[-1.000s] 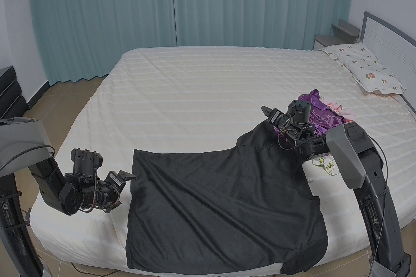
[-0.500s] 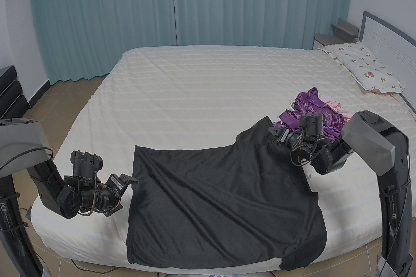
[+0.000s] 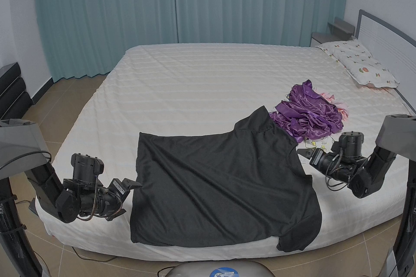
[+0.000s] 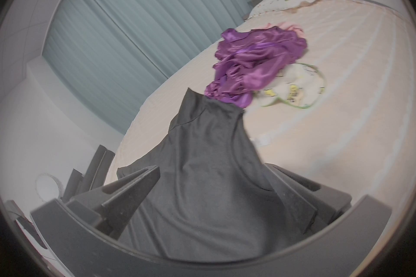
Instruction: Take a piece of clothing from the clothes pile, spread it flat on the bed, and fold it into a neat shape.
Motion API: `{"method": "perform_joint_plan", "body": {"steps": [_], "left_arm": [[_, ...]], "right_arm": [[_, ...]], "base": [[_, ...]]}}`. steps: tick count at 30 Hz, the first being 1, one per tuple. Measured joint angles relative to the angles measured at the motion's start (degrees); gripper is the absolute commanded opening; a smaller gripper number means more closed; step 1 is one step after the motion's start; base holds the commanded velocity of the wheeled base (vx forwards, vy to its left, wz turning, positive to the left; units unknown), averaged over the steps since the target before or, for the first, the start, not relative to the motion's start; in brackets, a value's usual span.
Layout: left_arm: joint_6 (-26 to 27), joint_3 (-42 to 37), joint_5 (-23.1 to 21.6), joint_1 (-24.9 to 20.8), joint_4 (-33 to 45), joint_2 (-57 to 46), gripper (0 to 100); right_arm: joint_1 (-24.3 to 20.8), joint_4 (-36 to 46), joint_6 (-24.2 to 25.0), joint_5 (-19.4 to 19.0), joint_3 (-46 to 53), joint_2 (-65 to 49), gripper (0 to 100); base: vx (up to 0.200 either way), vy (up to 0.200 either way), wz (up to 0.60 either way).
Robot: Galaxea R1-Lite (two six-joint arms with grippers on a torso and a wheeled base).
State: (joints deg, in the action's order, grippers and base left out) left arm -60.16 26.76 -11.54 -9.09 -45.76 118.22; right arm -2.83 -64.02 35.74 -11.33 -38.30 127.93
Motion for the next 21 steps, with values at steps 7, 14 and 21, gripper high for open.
{"method": "perform_joint_plan", "body": {"steps": [7,14,21], "left_arm": [[0.4,-0.1,0.0,-0.6,0.0,-0.1,100],[0.5,0.5,0.3,-1.4,-0.1,0.2,100],[0.4,0.4,0.5,-2.3,0.0,0.2,100]], "right_arm": [[4.9,-1.1,-4.1,-2.4,0.8,0.8,100],[5.6,-1.5,-5.4,-4.0,0.2,3.9,100],[3.8,-1.5,-6.0,-4.1,0.9,5.8,100]], "base": [[0.0,0.0,0.0],[0.0,-0.086,0.0],[0.0,-0.2,0.0]]}}
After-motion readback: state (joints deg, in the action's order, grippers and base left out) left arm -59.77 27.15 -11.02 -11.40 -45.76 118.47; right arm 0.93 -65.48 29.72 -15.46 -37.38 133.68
